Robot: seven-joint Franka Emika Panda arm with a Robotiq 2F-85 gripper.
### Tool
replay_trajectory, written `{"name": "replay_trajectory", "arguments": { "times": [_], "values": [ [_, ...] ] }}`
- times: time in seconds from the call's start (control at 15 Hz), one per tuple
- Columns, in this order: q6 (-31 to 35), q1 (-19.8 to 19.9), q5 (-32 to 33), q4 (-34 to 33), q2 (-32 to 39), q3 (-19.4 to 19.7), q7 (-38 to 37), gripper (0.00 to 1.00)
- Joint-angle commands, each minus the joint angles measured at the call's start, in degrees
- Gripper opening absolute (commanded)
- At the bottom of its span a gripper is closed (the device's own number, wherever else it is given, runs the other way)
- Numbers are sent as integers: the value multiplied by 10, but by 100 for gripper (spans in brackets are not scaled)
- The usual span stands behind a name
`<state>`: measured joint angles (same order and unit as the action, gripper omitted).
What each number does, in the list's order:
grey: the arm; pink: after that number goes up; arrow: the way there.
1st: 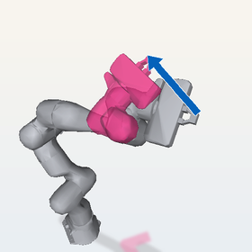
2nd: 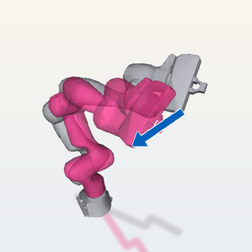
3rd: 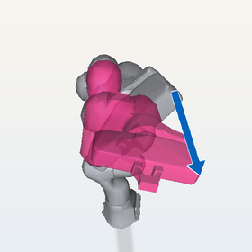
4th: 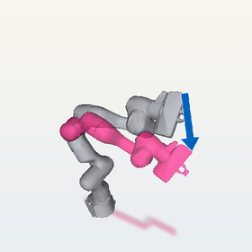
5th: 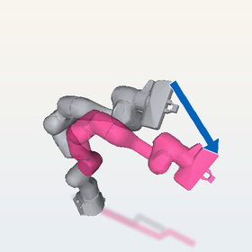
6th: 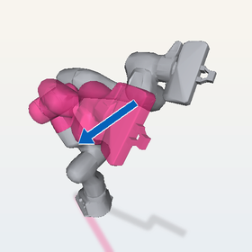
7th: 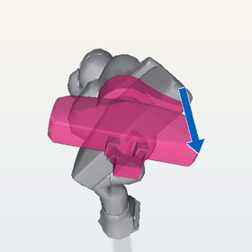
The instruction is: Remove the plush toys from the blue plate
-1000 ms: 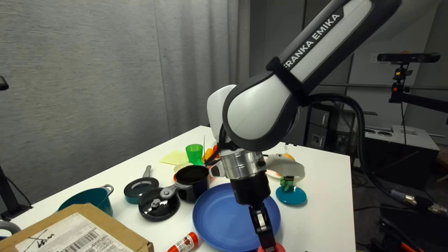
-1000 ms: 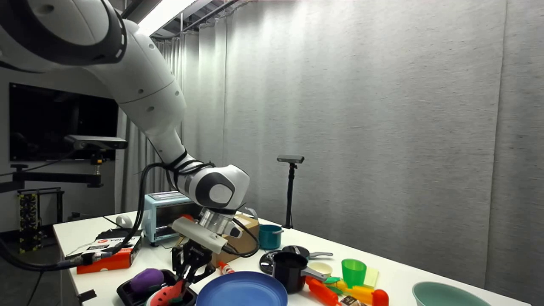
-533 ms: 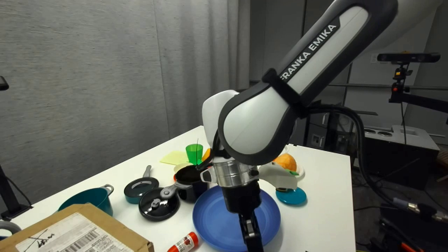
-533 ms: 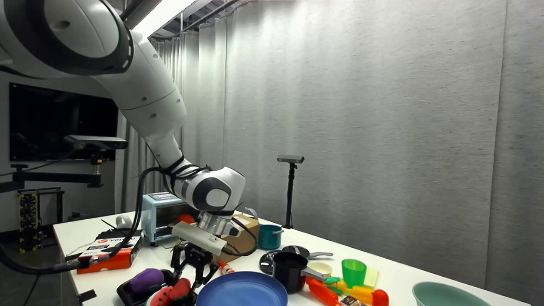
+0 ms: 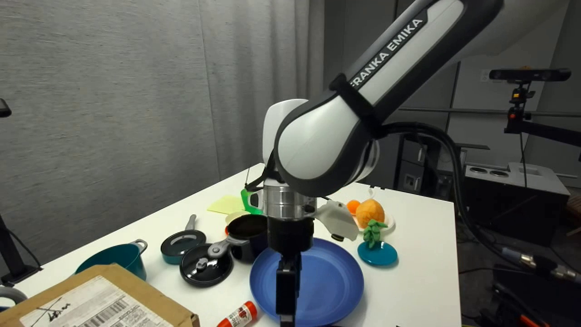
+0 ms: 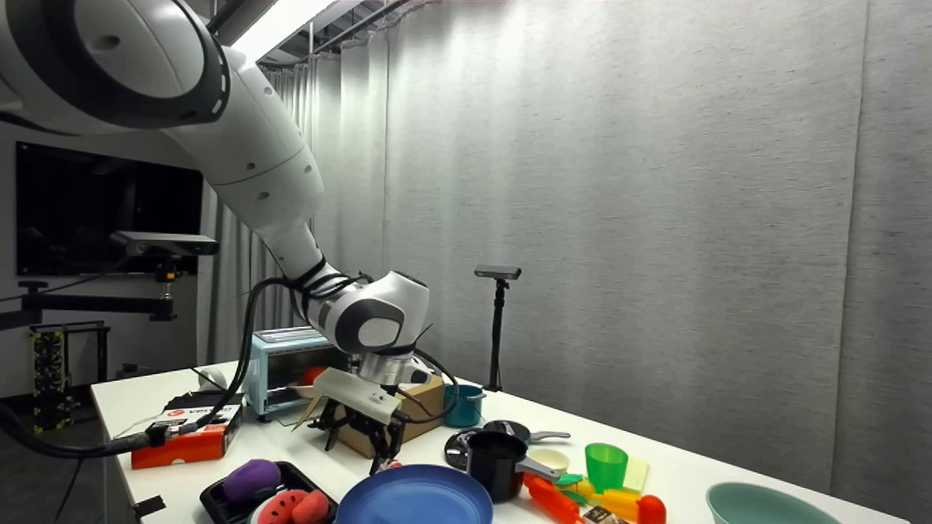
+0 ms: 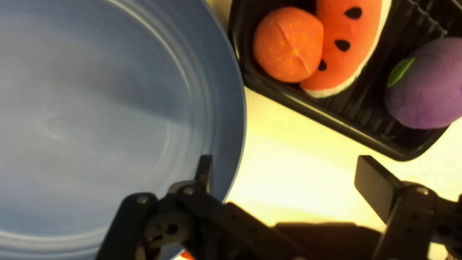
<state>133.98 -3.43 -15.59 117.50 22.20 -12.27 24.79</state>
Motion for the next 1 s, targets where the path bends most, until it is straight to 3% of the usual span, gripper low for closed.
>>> {"name": "replay_trajectory", "arguments": {
  "times": [0.0,0.2,0.6,0.93],
  "values": [
    [40,4,-53,-20,30,-16,-32,73],
    [78,3,-56,-6,35,-13,-58,49],
    [198,-15,4,25,38,13,-129,3],
    [236,-31,85,47,31,51,-201,0]
  ]
}}
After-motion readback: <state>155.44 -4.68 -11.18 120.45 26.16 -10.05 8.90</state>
